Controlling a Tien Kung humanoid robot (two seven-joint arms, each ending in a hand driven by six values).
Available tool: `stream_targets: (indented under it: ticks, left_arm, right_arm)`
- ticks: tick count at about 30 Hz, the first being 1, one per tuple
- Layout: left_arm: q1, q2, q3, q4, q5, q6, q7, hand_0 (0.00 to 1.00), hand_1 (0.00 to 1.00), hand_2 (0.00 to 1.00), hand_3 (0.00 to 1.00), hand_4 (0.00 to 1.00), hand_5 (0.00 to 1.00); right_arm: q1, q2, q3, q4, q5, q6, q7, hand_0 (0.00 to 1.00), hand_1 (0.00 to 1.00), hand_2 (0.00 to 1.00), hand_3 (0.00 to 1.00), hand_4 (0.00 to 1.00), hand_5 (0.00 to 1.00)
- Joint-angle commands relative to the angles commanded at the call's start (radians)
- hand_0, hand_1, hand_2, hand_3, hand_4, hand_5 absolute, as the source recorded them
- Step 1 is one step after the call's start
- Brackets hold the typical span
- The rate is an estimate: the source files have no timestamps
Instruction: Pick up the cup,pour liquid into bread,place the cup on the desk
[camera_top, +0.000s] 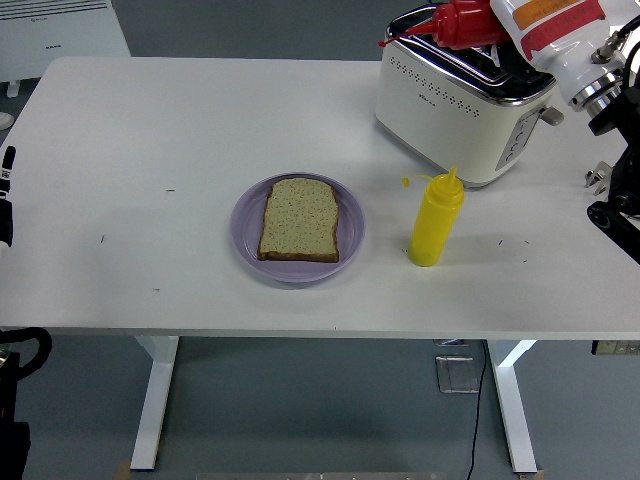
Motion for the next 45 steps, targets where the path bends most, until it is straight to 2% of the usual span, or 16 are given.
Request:
stream_targets:
  ticks: [7,18,22,24,29,31,37,43,45]
  left_arm:
    - [-0.004,-0.003,0.003,0.001,0.000,-0.001,0.001,0.807,0.742,0.733,0.725,0.486,0.998]
    - [-0.003,0.000,-0.004,0.000,0.000,0.000,0.000,0.807,0.741,0.733,0.725,0.486,0.998]
    - [-0.004,-0.001,-0.002,0.000,0.000,0.000,0.000,0.808,0.741,0.733,0.726,0.487,0.998]
    - [-0.003,-0.001,-0.003,0.001,0.000,0.000,0.000,0.808,0.741,0.733,0.726,0.487,0.998]
    - [-0.007,-0.002,0.001,0.001,0.001,-0.001,0.001,0.807,0.741,0.733,0.725,0.487,0.998]
    - [-0.007,-0.002,0.001,0.001,0.001,-0.001,0.001,0.807,0.741,0.732,0.726,0.487,0.998]
    - [-0.002,0.001,-0.008,0.000,0.000,0.001,0.000,0.808,0.741,0.733,0.725,0.487,0.998]
    - [-0.004,-0.001,-0.004,0.000,0.001,0.000,0.000,0.808,0.741,0.733,0.725,0.487,0.998]
    - [-0.003,-0.001,-0.001,0.001,0.001,0.000,0.000,0.808,0.741,0.733,0.725,0.487,0.998]
  right_arm:
    - [0.026,0.007,-0.189,-0.010,0.000,0.029,0.015,0.133,0.243,0.388,0.511,0.497,0.109]
    - [0.018,-0.001,-0.043,0.013,0.000,0.021,0.005,0.131,0.244,0.388,0.512,0.496,0.110]
    - [0.016,0.011,-0.038,0.010,0.000,0.015,0.002,0.131,0.244,0.388,0.512,0.495,0.110]
    - [0.028,0.015,-0.077,0.004,0.000,0.016,0.004,0.131,0.244,0.388,0.512,0.495,0.110]
    - [0.085,-0.001,-0.249,-0.013,0.000,0.037,0.024,0.131,0.247,0.388,0.512,0.492,0.111]
    - [0.098,-0.010,-0.282,-0.016,0.000,0.045,0.028,0.131,0.247,0.389,0.512,0.489,0.111]
    - [0.089,-0.019,-0.188,-0.001,0.000,0.038,0.027,0.131,0.247,0.388,0.511,0.483,0.109]
    - [0.061,-0.006,-0.118,0.017,0.000,0.016,0.026,0.132,0.247,0.388,0.510,0.480,0.108]
    - [0.033,0.006,-0.077,0.035,0.009,-0.009,0.015,0.132,0.247,0.388,0.510,0.480,0.108]
